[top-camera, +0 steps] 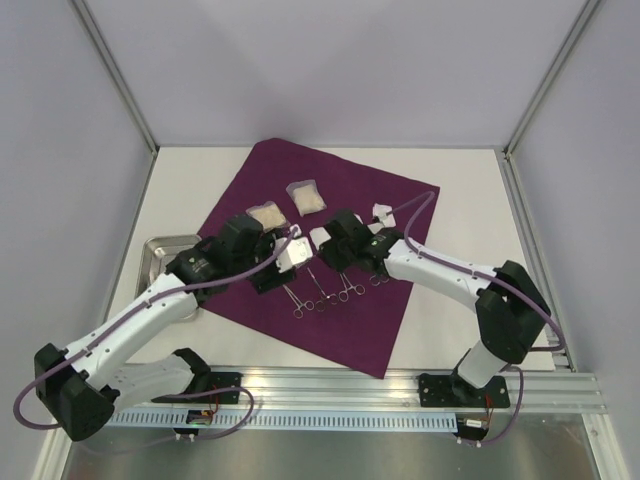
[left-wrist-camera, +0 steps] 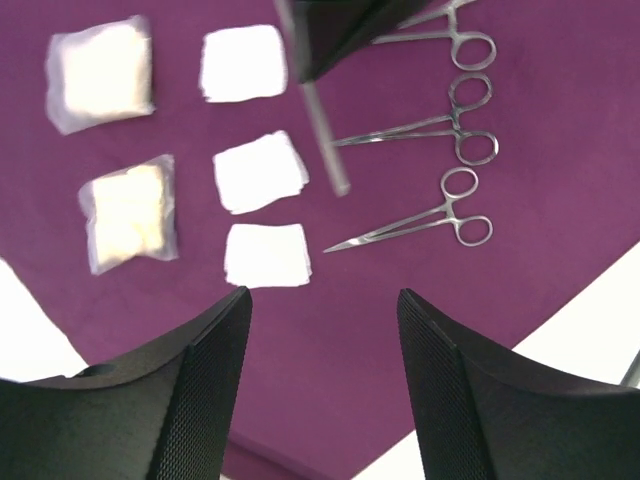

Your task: Prepare the surgical pack

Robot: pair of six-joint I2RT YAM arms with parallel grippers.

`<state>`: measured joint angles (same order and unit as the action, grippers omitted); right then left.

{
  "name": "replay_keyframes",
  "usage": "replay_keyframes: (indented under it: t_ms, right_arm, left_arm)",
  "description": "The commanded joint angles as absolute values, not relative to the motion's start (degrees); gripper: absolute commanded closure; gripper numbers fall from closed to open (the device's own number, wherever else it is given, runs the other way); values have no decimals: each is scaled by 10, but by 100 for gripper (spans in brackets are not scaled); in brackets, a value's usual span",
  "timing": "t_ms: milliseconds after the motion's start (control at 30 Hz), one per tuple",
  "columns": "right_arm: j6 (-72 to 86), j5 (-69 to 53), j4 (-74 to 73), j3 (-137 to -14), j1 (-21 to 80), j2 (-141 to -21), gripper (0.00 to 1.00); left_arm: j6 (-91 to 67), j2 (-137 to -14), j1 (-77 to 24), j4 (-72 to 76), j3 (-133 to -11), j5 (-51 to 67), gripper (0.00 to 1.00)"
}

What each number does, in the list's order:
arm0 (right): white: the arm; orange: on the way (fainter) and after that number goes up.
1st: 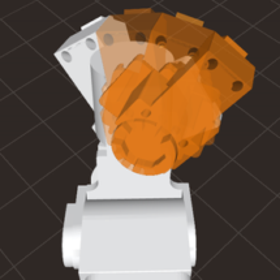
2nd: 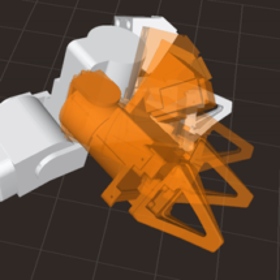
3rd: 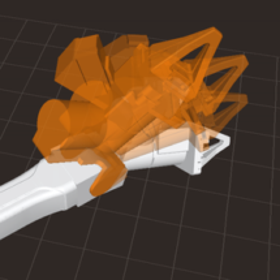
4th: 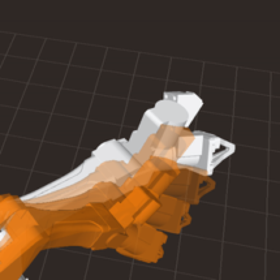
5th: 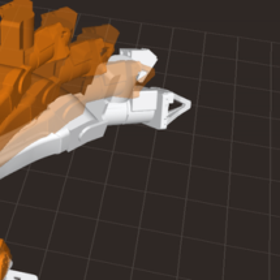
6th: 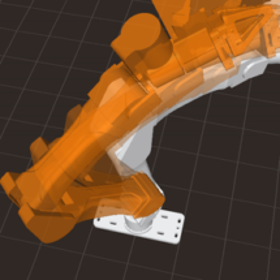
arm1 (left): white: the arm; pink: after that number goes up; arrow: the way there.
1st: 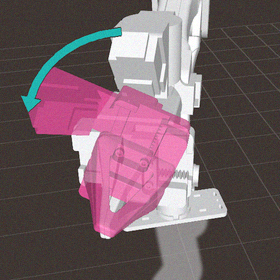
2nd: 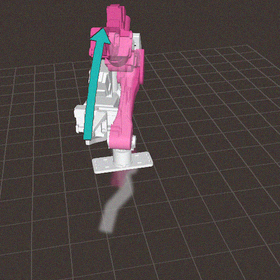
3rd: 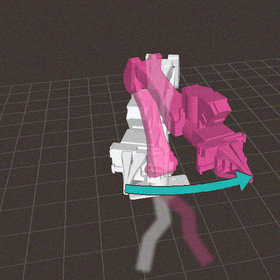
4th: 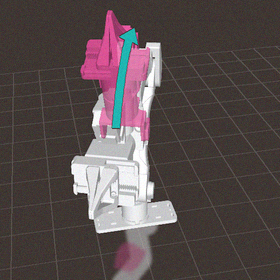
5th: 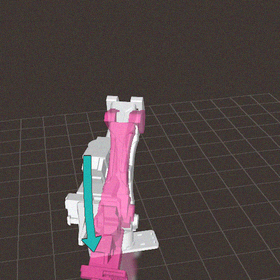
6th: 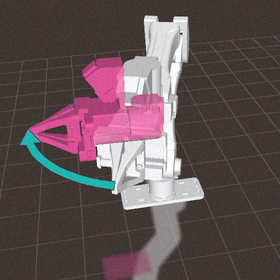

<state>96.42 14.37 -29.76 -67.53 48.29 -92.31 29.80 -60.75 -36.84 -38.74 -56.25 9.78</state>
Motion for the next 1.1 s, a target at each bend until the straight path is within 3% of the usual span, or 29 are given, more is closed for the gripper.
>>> replay_keyframes:
  t_ms: [0,433,667,933,1067]
  right_arm:
    - [1054,123,-254,-689,487,-935,100]
    - [1061,126,-246,-692,505,-932,100]
    - [1065,122,-232,-690,508,-928,100]
    - [1065,115,-222,-686,509,-929,100]
    - [1066,112,-217,-690,512,-934,99]
  left_arm:
    - [343,-602,-403,-324,-520,33,30]
    - [364,-618,-403,-147,-455,96,32]
    - [376,-672,-403,-150,-462,105,40]
    - [377,-678,-403,-124,-466,80,60]
    - [381,-697,-403,-122,-464,68,62]
